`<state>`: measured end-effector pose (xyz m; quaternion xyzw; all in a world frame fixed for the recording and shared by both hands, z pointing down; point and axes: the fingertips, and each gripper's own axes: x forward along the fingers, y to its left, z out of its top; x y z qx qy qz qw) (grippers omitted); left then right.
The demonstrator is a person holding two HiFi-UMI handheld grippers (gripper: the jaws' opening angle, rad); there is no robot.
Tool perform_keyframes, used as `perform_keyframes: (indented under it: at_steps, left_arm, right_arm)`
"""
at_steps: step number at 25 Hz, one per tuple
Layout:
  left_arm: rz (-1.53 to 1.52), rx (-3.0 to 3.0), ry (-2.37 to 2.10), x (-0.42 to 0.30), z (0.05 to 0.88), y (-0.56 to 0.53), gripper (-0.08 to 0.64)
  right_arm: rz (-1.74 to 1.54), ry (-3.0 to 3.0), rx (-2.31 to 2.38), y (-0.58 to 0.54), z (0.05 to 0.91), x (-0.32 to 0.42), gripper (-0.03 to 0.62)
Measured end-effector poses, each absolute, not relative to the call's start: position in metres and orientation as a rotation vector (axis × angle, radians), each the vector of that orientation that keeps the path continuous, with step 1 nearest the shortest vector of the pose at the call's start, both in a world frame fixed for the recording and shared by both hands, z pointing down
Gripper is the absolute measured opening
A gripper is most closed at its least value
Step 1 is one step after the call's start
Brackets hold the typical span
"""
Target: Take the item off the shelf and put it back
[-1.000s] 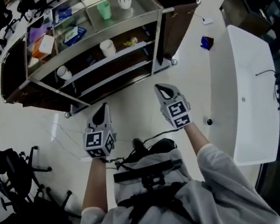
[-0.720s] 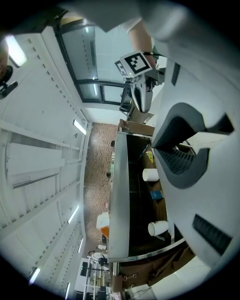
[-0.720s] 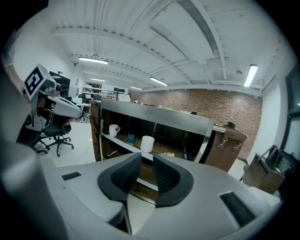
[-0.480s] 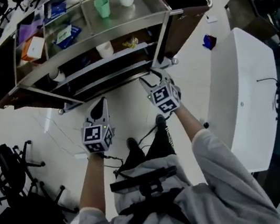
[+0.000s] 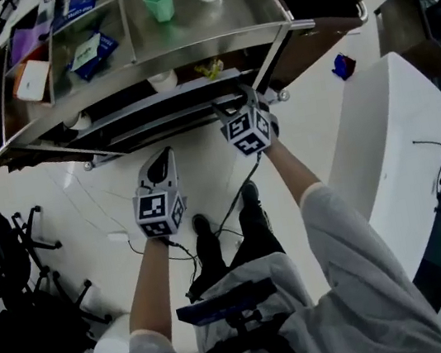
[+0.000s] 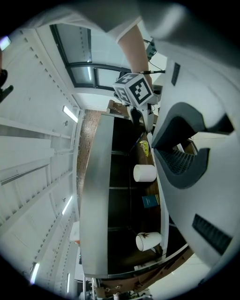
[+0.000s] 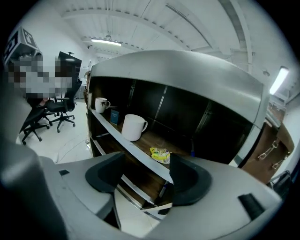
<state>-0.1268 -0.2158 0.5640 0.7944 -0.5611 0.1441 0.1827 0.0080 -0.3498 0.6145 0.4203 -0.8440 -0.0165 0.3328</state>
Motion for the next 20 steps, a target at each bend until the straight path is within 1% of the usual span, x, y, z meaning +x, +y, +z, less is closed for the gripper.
perform_keyframes:
  at_steps: [10, 20]
  left_arm:
    - [0.424, 2.224, -1.574, -0.109, 0.611, -0.269, 0.006]
    - [0.436, 2.23, -1.585, -0.107, 0.62, -0.295, 0.006]
  right_arm:
    - [-0.099, -2.181, 1.061, -0.416, 0.668, -0.015, 0.304]
    - [-0.151, -2.166, 1.077, -0.448, 0.682, -0.02, 0.304]
